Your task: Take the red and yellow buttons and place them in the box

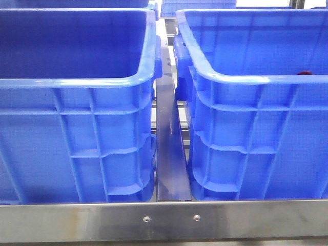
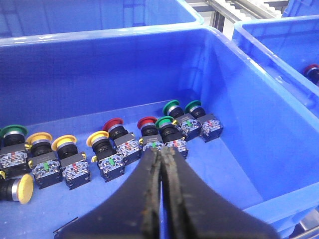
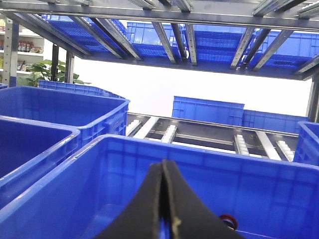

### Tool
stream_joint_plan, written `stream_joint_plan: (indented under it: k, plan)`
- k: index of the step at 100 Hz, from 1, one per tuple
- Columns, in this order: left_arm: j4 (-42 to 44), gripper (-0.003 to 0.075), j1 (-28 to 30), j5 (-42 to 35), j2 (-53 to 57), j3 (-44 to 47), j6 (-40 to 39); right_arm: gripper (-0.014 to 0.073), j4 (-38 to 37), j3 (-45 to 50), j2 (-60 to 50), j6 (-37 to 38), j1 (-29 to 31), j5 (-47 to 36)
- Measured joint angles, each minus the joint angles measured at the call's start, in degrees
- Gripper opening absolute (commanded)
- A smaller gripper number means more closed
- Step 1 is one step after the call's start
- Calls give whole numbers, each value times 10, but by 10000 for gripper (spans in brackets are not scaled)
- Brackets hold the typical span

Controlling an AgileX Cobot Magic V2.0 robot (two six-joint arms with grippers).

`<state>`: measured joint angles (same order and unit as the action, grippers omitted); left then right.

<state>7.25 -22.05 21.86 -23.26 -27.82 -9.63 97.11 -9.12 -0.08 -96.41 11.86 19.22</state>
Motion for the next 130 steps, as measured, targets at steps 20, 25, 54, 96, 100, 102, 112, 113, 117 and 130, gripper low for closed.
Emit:
stream_joint_plan:
  k: [20, 25, 54, 96, 100, 102, 112, 113, 117, 130]
  plan:
    - [0, -20, 0, 0, 0, 3, 0, -66, 0, 0, 0, 0, 0, 0]
    - [0, -20, 0, 0, 0, 3, 0, -66, 0, 0, 0, 0, 0, 0]
    - [0, -20, 0, 0, 0, 3, 0, -66, 0, 0, 0, 0, 0, 0]
    - [-98, -20, 89, -64, 55, 82, 105, -66, 0, 0, 0, 0, 0, 1]
    - [-118, -20, 111, -75, 69, 102, 139, -66, 0, 0, 0, 0, 0, 1]
    - [-127, -20, 124, -78, 79, 111, 151, -66, 0, 0, 0, 0, 0, 1]
    - [-147, -20, 175, -90, 124, 153, 176, -66, 0, 0, 0, 0, 0, 1]
    - [-148, -20, 182, -90, 131, 156, 178, -66, 0, 0, 0, 0, 0, 1]
    - [-151, -20, 198, -96, 150, 174, 179, -66, 0, 0, 0, 0, 0, 1]
    - [-152, -20, 228, -124, 208, 231, 181, -66, 0, 0, 0, 0, 0, 1]
